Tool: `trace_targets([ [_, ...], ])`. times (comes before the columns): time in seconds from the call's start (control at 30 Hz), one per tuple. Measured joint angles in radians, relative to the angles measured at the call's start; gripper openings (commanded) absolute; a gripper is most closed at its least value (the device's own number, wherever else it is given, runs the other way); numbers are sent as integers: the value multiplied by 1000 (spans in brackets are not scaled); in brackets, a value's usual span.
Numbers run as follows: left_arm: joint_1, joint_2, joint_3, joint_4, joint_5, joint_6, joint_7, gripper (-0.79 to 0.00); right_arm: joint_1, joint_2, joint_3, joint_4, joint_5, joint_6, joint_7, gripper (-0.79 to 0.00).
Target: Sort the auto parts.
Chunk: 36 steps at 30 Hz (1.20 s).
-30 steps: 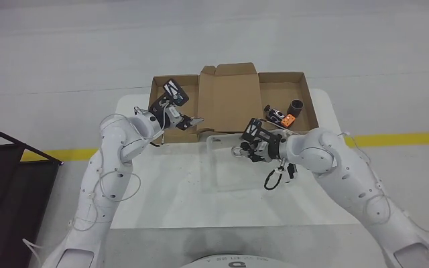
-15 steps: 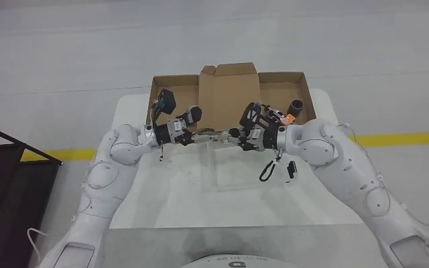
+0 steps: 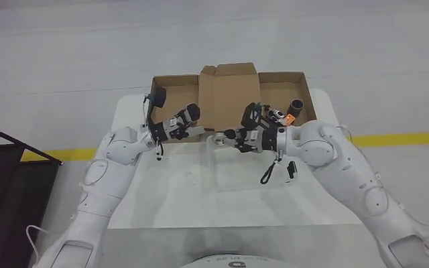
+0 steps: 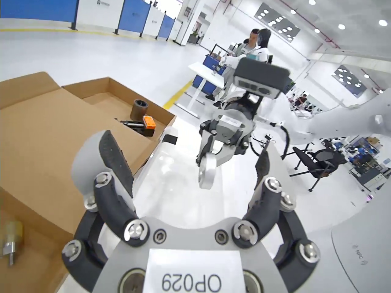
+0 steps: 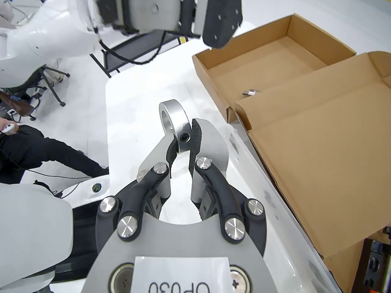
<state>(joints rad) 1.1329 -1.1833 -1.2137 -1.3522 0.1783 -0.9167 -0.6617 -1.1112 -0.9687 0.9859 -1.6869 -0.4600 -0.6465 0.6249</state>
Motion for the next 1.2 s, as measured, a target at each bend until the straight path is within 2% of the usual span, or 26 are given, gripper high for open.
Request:
trace_targets([
  [0.03,-2,0,9,1,-7,-4,-9,-268,-1,0,1,3,10,-13,-4,-785],
  [0.07,-4,1,18,4,-13,-10,-22,-397,-1,0,2,8,23,-26,-4,-785],
  [0.1,-9,1,30,9,-25,-19,-38,-453,0,0,-1,14,44,-44,0,-785],
  [0.17,-17,2,49,19,-43,-27,-61,-529,8,-2,-7,29,77,-64,13,-785],
  [0.3,-37,6,73,39,-66,-51,-98,-625,30,-7,-20,62,121,-59,33,-785],
  [0.4,-48,8,83,47,-60,-61,-106,-622,41,-11,-26,85,146,-49,38,-785],
  [0.57,-61,12,105,53,-64,-93,-112,-523,51,-16,-32,104,164,-14,39,-785],
  [0.7,-67,15,125,44,-78,-96,-117,-474,58,-20,-35,112,169,3,39,-785],
  [0.83,-75,20,137,45,-94,-96,-127,-388,59,-22,-36,113,158,18,33,-785],
  [0.97,-82,25,143,53,-98,-96,-122,-413,54,-22,-30,107,152,18,27,-785],
  [1.2,-90,31,155,60,-87,-96,-109,-533,40,-20,-13,104,153,11,22,-785],
])
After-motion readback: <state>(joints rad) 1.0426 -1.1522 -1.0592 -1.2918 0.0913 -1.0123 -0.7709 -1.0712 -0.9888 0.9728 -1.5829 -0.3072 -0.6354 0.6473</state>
